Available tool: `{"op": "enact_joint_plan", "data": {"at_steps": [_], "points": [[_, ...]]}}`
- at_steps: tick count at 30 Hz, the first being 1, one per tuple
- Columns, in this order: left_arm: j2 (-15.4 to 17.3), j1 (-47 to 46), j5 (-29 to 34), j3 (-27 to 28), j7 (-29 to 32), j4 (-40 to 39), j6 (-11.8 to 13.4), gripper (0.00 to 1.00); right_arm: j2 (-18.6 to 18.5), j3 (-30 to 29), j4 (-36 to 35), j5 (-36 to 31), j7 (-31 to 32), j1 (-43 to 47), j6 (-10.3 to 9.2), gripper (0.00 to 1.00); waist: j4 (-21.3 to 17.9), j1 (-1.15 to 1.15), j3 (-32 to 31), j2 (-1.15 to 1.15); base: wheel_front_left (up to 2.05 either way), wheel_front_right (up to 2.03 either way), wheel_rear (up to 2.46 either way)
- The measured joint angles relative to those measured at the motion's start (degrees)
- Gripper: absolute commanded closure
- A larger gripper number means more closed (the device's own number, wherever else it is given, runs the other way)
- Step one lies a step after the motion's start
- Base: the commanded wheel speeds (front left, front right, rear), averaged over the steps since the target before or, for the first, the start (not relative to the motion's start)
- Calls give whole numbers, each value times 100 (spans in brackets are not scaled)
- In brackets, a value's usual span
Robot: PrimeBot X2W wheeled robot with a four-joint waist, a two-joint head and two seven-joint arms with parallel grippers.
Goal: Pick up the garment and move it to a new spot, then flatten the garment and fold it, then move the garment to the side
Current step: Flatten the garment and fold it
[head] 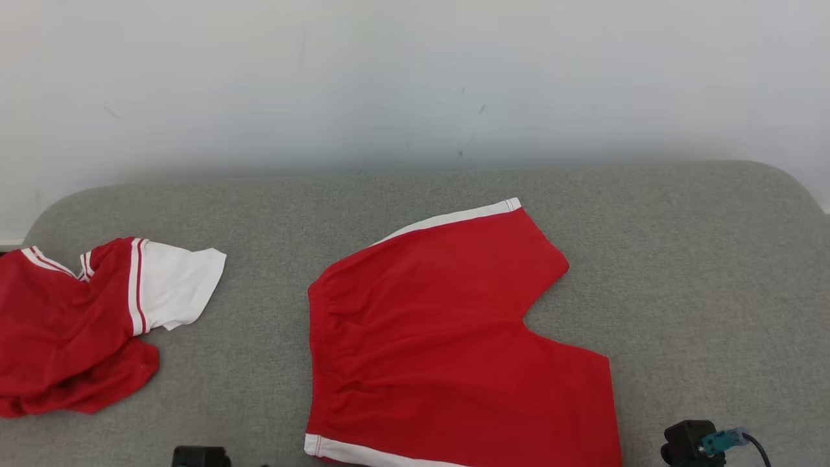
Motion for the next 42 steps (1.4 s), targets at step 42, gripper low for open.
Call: {"op": "enact_joint_plan", "data": {"at_steps": [42], "points": [[87, 926, 795, 1274, -1642, -1408, 1042, 0, 703, -638, 15, -757, -3895, -503, -390, 0, 240, 0, -743, 0, 0, 0, 0]]}}
